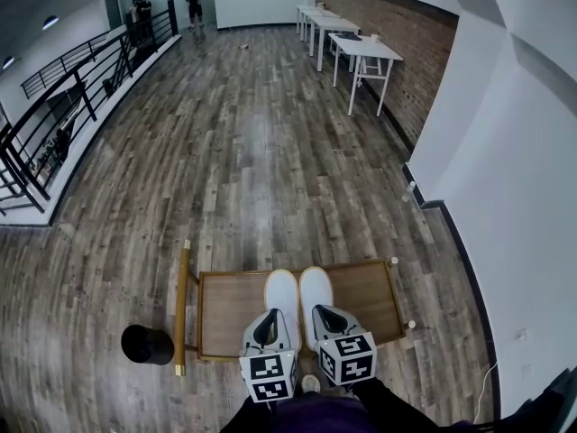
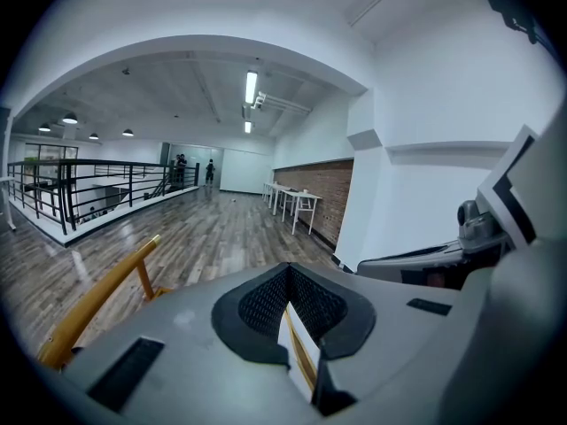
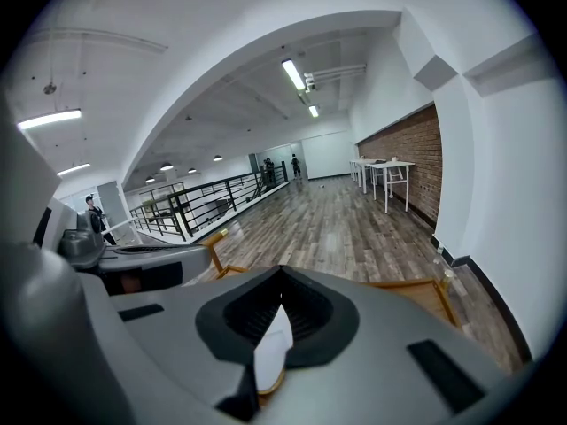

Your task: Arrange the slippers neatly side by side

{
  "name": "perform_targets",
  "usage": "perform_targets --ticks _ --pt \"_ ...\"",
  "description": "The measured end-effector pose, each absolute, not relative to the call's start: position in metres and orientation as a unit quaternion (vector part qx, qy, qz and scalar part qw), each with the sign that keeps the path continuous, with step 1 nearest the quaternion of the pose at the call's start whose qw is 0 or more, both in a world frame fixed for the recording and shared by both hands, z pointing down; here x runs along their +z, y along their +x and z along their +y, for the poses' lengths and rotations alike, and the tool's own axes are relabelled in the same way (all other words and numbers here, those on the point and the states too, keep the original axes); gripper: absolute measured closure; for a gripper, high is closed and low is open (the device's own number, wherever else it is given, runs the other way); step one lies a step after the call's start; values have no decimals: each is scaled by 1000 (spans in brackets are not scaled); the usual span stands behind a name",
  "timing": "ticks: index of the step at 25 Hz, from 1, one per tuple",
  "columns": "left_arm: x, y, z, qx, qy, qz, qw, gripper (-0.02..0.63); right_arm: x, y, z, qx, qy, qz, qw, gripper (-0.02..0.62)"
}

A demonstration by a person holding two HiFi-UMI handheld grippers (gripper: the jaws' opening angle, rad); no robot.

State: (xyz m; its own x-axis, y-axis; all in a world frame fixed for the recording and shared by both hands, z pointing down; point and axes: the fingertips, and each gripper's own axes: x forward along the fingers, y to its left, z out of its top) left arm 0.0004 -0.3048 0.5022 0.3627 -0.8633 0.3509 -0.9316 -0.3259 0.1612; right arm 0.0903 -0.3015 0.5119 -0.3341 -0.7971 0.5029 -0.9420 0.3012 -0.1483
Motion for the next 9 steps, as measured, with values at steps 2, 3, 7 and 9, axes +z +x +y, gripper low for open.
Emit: perform_targets --ticks 2,3,7,9 --pt "500 0 -306 100 808 -555 168 606 511 90 -302 212 552 -788 171 597" --pt "499 0 -306 100 808 -555 168 606 511 90 -301 212 552 -788 170 597" --pt "499 -1 -308 100 809 -555 167 606 510 88 -302 211 552 -789 170 597" --pt "499 -1 -308 99 808 -556 168 606 509 88 -302 209 552 -789 170 597"
